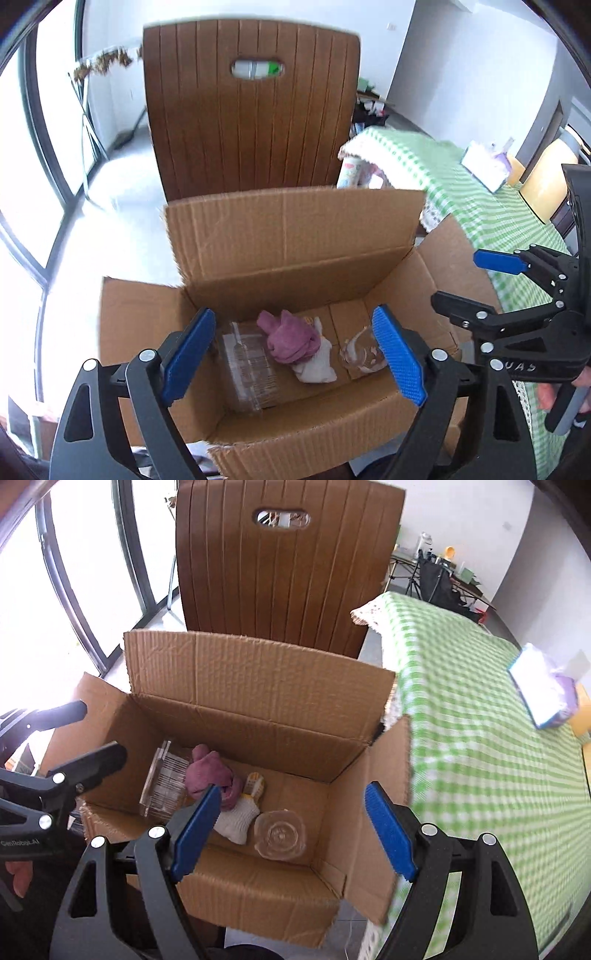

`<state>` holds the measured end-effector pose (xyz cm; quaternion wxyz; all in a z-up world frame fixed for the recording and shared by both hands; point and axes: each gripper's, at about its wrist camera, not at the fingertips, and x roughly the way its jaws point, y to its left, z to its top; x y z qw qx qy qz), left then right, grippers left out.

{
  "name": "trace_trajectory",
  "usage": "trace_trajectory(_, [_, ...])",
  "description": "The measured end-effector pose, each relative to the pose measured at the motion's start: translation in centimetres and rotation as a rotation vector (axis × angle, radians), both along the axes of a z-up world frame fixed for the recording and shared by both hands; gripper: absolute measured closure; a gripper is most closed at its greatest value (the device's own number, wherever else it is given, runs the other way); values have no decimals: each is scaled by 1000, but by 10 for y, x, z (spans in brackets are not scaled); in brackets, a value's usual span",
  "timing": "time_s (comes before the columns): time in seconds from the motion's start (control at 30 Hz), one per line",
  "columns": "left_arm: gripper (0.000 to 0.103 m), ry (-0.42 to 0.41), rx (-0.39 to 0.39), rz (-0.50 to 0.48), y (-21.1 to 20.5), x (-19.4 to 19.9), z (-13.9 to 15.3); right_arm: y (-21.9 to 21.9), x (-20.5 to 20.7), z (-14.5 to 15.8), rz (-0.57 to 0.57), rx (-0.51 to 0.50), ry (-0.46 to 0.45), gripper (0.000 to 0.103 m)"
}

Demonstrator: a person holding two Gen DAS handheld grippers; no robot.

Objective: Collect trash
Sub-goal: 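Move the left gripper to the white tissue while the right gripper reaches the clear plastic glove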

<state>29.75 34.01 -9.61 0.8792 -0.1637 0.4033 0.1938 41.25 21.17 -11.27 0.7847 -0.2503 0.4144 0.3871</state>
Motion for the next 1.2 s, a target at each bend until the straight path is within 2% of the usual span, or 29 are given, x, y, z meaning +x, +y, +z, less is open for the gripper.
trace_trajectory(0.13, [17,-46,41,6,-11,-18,24,-21,-11,19,-22,34,-20,26])
trace_trajectory(0.3, [15,-147,122,30,-37,-44,57,-68,-30,49,-86,145,-76,26])
trace_trajectory(0.5, [9,-269,151,-62,-97,-59,90,-175,-60,82,-236,294,-209,24])
trace_trajectory(0.67, [8,-346,152,-234,-178,-54,100,-282,-88,88,-453,322,-314,23])
trace_trajectory(0.8, [8,-353,132,-446,-257,-41,94,-383,-120,85,-657,322,-348,23])
trace_trajectory(1.0, [8,-351,50,-751,-379,-25,78,-519,-166,69,-989,261,-333,21])
trace_trajectory(1.2, [8,-300,9,-934,-474,-5,55,-607,-218,60,-1171,261,-322,21])
